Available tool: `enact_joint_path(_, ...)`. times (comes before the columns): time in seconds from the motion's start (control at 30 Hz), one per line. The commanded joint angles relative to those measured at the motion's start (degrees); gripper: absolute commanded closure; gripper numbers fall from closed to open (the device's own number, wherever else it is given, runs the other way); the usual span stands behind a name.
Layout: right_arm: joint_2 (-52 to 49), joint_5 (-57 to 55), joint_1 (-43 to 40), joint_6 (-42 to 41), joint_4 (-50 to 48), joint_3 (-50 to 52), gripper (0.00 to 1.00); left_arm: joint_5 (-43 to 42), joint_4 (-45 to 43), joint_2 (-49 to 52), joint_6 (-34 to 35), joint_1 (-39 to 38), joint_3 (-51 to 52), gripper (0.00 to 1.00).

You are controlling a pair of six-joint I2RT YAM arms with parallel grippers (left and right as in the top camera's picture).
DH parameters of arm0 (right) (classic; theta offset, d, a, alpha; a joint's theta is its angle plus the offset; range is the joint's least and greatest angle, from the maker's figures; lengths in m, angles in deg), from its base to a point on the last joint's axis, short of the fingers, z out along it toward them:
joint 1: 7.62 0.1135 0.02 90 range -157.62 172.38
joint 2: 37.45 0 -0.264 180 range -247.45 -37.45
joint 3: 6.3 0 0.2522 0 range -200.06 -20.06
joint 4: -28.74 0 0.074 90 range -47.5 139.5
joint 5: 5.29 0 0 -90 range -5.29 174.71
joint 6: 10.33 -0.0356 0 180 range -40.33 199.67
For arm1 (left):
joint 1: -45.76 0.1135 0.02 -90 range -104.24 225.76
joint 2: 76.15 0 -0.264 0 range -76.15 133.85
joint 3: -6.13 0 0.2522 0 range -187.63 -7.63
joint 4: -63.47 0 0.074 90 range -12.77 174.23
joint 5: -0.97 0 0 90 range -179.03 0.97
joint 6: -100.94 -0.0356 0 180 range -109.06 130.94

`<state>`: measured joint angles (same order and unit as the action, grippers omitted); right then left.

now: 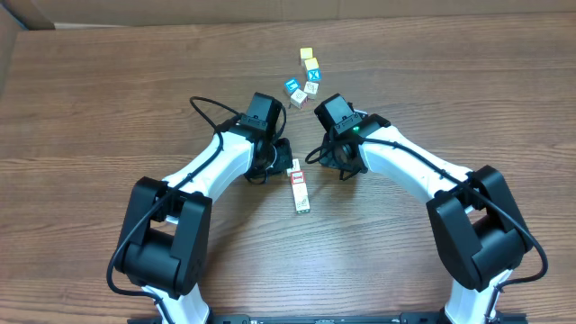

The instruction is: Flip 4 blocks

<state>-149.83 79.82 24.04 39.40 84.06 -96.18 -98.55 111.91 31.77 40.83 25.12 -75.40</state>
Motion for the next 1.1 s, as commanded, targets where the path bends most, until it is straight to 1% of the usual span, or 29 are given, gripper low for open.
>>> enact_joint_path(0.0,-0.17,-0.44,0.31,-0.22,-0.13,-0.02,0.90,-1.07,-0.04,0.74,1.16,-0.39,-0.96,0.96)
enact_joint_path(0.2,-0.17,-0.44,0.31,-0.22,-0.13,-0.02,0.90,-1.20,-0.02,0.74,1.46,-0.39,-0.96,0.96)
enact_joint_path(0.33,-0.17,-0.44,0.31,-0.22,-0.11,-0.02,0.90,-2.80,0.00,0.74,1.46,-0.39,-0.96,0.96)
enact_joint_path(1.07,-0.17,-0.42,0.31,-0.22,0.09,-0.02,0.90,-2.58,-0.02,0.74,2.54,-0.39,-0.96,0.96)
